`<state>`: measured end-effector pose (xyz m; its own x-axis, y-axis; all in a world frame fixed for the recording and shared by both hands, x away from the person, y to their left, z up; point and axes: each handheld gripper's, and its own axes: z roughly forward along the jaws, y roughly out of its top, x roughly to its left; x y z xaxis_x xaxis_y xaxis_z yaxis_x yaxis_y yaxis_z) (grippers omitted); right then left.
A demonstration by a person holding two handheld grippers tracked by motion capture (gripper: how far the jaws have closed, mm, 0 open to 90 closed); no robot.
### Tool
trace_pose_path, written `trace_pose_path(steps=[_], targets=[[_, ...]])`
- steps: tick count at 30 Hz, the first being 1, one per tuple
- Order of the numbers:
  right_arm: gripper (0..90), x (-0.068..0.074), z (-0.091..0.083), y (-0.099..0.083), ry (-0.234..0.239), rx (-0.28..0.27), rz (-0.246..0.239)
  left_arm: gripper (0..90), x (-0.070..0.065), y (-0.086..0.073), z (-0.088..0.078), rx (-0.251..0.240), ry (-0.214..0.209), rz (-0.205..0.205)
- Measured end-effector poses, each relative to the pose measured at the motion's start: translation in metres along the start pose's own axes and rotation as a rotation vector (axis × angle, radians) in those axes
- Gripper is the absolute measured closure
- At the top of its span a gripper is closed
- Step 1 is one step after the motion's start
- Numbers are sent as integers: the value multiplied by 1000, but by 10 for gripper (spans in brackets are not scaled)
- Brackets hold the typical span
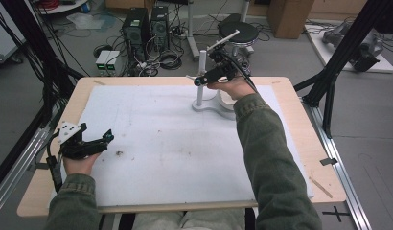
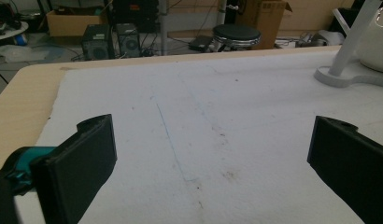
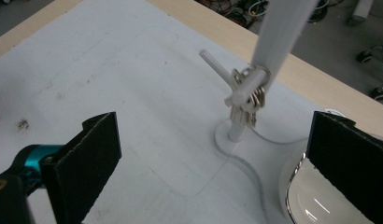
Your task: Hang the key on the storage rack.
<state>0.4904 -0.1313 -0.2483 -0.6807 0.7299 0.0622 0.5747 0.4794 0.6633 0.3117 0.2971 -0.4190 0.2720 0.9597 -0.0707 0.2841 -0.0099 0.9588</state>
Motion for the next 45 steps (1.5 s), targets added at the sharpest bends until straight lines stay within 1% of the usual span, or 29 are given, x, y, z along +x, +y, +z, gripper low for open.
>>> trace_pose_path(steps=[1,2,3,4,5,7,10,13,14,15,16,17,19,22,23,25,27,29,32,33,37,38,43,45], targets=[[21,-1,0,-4,-3,5,0,18,0,0,0,1,0,1],[9,-1,0,-7,-6,21,6,18,0,0,0,0,-1,-1],[9,-2,0,-10,-11,27,-6,18,0,0,0,-1,-1,0],[8,-1,-1,-13,-14,33,-5,18,-1,0,0,0,-1,1],[9,-1,-1,-15,-15,25,-17,18,-1,0,0,0,-1,2],[8,-1,-4,-20,-1,12,-9,18,-1,0,0,4,-1,3],[8,-1,-7,-26,1,2,-4,18,-2,0,0,1,-3,2],[8,1,-10,-30,-19,7,-17,18,-2,0,0,2,-2,1],[8,2,-12,-30,-29,6,-31,18,-2,0,0,2,-3,2],[9,4,-15,-30,-43,-5,-39,18,-2,0,0,2,-3,3],[8,5,-17,-30,-42,-18,-40,18,-2,0,0,2,-3,3],[8,5,-19,-30,-32,-26,-40,18,-2,0,0,2,-2,2],[8,6,-22,-31,-24,-26,-35,18,-2,0,-1,3,-2,3],[9,6,-25,-33,-34,-24,-19,18,-1,0,-1,6,0,4],[8,6,-26,-34,-37,-32,-16,18,-1,0,-2,5,-1,3],[8,5,-29,-37,-25,-44,-1,18,-2,0,-2,5,-2,4],[8,3,-29,-41,-39,-47,7,18,-2,0,-2,8,-3,5],[8,2,-30,-45,-41,-47,18,18,-2,0,-2,8,-3,5],[8,1,-32,-50,-47,-41,24,18,-3,0,-2,8,-2,5],[9,1,-33,-51,-49,-45,16,18,-3,0,-2,10,-2,7],[9,1,-37,-57,-45,-57,24,18,-3,0,-3,11,-2,5],[9,0,-38,-59,-49,-59,30,18,-3,0,-3,12,-1,6],[9,-3,-41,-72,-78,-56,29,18,-3,0,-3,15,-4,8],[9,-6,-44,-78,-77,-77,39,18,-4,0,-3,16,-3,9]])
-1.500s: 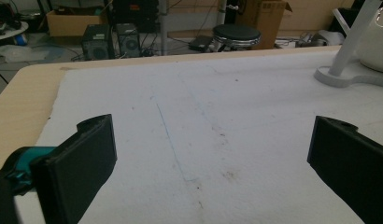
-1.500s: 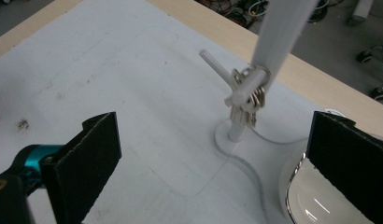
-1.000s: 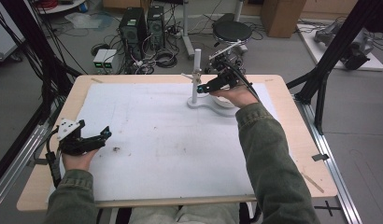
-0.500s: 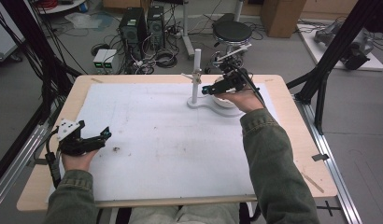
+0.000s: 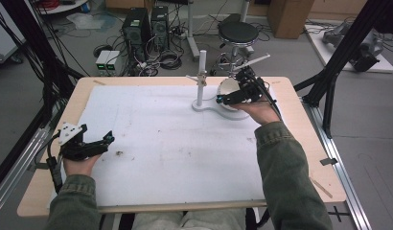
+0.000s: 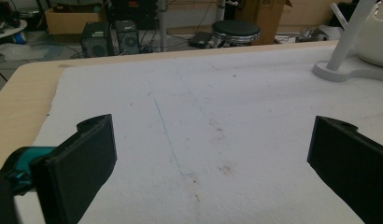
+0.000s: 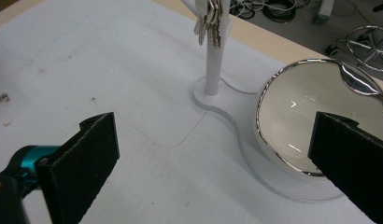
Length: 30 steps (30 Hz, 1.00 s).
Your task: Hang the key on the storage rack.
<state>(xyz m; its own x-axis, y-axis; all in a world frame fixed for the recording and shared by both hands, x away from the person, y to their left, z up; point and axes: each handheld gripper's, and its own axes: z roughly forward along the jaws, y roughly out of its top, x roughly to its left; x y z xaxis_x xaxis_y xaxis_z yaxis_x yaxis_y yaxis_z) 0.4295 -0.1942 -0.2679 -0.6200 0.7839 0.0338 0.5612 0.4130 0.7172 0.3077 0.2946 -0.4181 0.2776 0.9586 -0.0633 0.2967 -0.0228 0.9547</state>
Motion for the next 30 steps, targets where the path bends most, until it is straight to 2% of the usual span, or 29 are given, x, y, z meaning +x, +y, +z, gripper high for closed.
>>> trace_pose_path(steps=[8,15,20,30], targets=[[9,-6,-4,-23,-26,-58,2,18,-1,0,0,4,-3,3],[9,-7,-8,-39,-47,-82,-14,18,-1,0,0,5,-4,1],[9,-11,-11,-51,-38,-89,2,18,-1,0,0,7,-3,5],[9,-19,-14,-75,-74,-132,10,18,-1,-1,0,9,-1,5]])
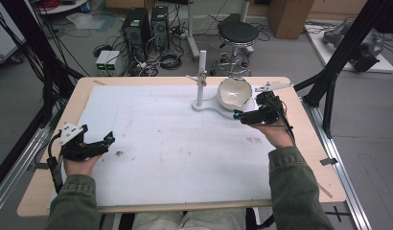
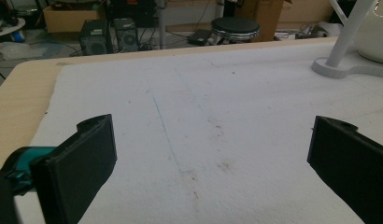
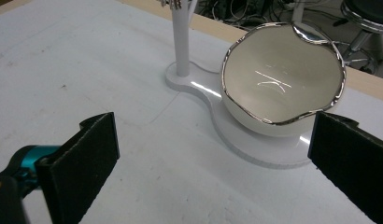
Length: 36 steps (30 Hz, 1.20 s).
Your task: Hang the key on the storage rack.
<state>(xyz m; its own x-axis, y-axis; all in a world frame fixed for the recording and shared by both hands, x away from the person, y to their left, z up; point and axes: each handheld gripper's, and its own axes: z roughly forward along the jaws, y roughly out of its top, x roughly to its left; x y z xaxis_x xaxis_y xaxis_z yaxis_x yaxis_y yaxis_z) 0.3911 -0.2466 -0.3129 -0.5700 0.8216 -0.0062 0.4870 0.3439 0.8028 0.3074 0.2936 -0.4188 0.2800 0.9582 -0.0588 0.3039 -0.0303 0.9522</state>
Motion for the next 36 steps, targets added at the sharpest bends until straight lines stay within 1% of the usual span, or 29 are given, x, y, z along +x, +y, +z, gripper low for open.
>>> trace_pose_path(steps=[4,7,13,14,19,22,26,28,32,36], targets=[[9,-1,-2,-9,-4,-20,4,18,0,0,0,0,0,-2],[9,-2,-2,-16,2,-33,10,18,0,0,0,0,-2,-3],[9,-5,-1,-31,1,-40,26,18,0,0,0,3,-3,-3],[9,-5,-2,-33,-2,-41,35,18,0,0,0,3,-3,-4],[9,-8,-2,-47,-11,-51,49,18,0,0,0,4,-4,-2],[9,-10,-1,-54,-18,-41,54,18,0,0,0,4,-4,-2],[9,-12,0,-64,-17,-53,84,18,0,0,0,5,-5,-2],[9,-14,0,-70,-13,-64,111,18,0,0,0,4,-5,-3],[9,-16,-1,-78,-20,-64,122,18,0,-1,0,3,-5,-6],[9,-19,-5,-87,-30,-96,132,18,0,-1,0,2,-4,-6]])
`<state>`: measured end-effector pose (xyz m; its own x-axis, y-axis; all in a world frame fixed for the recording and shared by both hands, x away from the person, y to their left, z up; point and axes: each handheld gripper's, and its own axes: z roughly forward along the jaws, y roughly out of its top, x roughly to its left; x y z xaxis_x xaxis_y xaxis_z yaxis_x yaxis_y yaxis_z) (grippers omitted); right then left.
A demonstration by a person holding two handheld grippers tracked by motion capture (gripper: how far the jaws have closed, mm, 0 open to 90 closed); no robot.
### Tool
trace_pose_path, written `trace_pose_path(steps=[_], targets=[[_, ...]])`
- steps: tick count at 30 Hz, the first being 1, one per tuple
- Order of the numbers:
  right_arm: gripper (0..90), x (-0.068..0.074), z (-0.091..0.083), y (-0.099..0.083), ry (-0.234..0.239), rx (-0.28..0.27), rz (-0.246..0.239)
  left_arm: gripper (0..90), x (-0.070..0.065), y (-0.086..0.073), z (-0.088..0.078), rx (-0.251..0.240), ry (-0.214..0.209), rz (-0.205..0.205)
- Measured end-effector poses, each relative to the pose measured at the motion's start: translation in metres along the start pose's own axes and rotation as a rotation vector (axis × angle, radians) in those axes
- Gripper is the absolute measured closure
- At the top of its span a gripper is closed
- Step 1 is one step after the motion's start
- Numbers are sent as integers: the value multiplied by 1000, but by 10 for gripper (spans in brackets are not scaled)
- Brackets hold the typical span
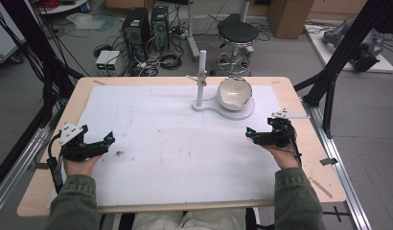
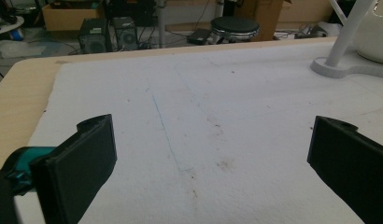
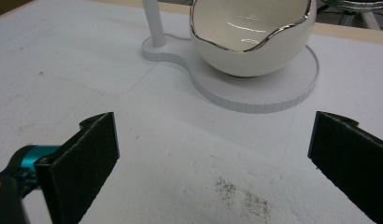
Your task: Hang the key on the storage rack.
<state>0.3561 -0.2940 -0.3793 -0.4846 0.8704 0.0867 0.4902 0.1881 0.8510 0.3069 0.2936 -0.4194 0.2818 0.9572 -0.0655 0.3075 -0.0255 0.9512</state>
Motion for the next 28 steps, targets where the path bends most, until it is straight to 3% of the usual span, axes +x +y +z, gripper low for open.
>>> trace_pose_path(steps=[13,21,28], targets=[[9,-8,-14,-25,-42,-92,-6,18,0,0,0,0,-1,-3],[9,-13,-14,-41,-72,-80,-1,18,1,0,0,-1,-1,-5],[9,-15,-16,-42,-81,-107,25,18,1,-1,2,3,-2,-9]])
